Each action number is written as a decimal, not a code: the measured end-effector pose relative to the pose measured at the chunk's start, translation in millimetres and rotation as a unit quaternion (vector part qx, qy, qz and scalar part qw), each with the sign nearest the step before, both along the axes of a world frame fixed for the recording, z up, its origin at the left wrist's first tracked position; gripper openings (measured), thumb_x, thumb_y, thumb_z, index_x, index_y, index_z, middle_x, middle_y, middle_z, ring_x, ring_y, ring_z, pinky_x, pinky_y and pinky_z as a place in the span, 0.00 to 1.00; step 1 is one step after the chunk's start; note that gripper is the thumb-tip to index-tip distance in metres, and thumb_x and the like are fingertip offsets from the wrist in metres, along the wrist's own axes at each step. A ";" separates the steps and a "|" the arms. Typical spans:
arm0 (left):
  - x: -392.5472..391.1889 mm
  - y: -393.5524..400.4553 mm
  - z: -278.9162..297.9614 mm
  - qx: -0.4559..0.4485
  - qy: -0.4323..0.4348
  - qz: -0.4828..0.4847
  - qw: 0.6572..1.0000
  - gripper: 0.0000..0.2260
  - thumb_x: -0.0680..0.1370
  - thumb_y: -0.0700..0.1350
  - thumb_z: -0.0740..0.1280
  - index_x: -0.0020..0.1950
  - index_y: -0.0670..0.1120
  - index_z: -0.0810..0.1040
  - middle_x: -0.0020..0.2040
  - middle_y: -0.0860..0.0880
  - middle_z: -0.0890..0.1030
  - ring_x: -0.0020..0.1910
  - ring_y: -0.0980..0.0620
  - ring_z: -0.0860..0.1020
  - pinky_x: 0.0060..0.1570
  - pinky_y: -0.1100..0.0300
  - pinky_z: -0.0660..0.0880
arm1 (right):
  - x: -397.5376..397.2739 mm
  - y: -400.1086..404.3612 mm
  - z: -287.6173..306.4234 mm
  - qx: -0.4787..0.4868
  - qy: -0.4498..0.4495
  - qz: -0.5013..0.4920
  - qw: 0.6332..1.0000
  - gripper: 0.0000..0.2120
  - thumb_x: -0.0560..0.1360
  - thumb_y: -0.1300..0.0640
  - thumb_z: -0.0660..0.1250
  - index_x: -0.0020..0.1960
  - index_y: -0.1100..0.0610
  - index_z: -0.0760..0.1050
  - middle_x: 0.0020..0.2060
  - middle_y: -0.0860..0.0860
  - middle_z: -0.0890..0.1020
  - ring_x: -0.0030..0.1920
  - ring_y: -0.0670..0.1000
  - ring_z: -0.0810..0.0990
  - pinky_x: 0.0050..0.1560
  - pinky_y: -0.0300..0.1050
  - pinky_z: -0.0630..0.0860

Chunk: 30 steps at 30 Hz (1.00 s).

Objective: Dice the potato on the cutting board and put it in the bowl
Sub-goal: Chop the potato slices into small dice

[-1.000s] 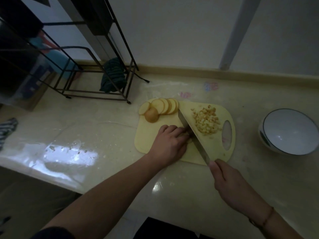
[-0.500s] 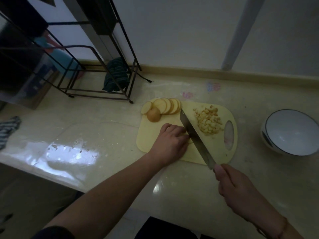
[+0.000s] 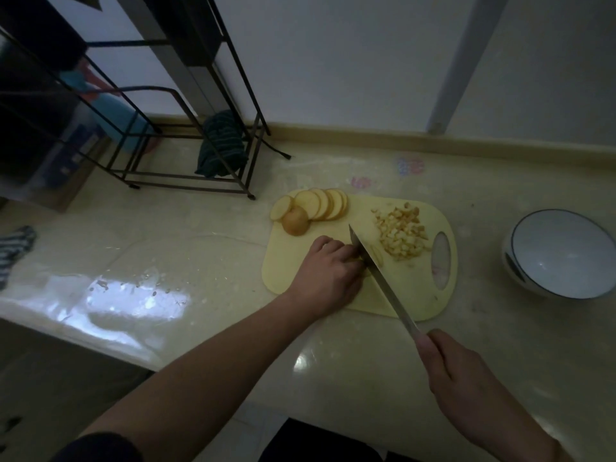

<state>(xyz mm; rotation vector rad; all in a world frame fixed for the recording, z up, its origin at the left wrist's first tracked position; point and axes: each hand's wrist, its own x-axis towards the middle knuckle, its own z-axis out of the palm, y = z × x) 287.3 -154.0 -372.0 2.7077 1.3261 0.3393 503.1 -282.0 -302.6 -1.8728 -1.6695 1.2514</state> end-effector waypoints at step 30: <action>-3.6 2.1 5.8 -0.014 -0.017 -0.016 1.000 0.10 0.76 0.47 0.66 0.47 0.45 0.85 0.42 0.46 0.81 0.42 0.44 0.78 0.53 0.51 0.72 | -7.0 17.0 1.4 0.001 0.036 -0.007 0.999 0.26 0.74 0.35 0.50 0.36 0.56 0.71 0.28 0.52 0.77 0.28 0.46 0.74 0.34 0.47 0.69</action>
